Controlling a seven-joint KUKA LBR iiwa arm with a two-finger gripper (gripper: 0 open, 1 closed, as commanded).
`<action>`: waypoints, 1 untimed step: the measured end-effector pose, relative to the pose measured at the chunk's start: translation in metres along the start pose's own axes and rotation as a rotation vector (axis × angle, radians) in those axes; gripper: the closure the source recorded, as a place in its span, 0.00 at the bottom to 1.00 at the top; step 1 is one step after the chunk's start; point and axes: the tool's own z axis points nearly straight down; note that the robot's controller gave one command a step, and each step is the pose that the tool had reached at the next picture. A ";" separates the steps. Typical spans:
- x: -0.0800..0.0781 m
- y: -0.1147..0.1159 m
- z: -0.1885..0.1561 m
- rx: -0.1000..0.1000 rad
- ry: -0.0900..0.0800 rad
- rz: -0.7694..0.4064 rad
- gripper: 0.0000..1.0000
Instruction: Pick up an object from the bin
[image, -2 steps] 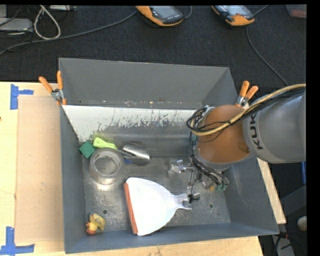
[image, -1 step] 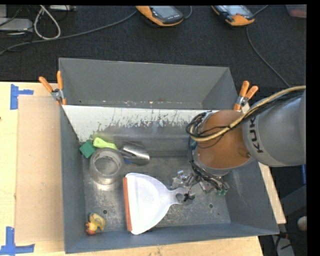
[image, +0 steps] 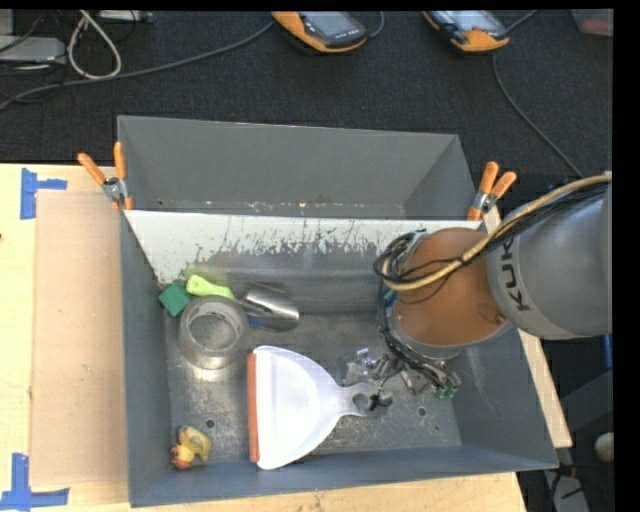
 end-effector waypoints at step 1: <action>-0.006 0.005 -0.060 -0.002 0.006 -0.013 1.00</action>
Offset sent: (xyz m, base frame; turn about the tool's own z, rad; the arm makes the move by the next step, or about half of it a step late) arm 0.0378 0.0834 0.0003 -0.1564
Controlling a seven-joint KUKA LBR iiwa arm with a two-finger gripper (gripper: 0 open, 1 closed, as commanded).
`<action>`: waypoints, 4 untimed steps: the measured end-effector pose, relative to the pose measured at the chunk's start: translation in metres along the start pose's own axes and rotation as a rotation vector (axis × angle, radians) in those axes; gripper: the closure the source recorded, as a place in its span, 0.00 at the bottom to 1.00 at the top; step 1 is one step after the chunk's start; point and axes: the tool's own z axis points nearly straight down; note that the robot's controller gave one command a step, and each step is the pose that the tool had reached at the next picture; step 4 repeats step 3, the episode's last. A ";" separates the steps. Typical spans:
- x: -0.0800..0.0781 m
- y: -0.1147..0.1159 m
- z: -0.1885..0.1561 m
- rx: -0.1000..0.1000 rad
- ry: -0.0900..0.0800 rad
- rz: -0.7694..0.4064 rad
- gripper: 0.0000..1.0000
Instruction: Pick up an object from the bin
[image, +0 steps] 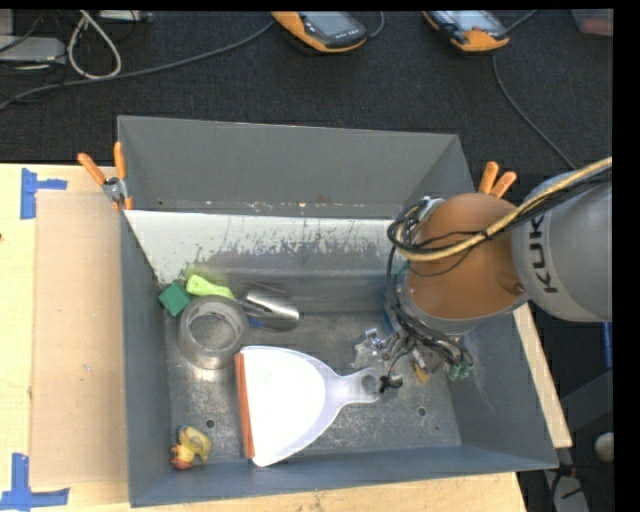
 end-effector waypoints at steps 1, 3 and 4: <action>-0.036 0.036 0.016 0.003 -0.009 -0.088 1.00; -0.024 0.056 -0.098 -0.005 0.006 -0.065 1.00; -0.024 0.056 -0.098 -0.005 0.006 -0.065 1.00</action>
Offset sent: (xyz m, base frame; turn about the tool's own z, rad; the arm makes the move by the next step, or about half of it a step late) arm 0.0307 -0.0130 0.1918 -0.0493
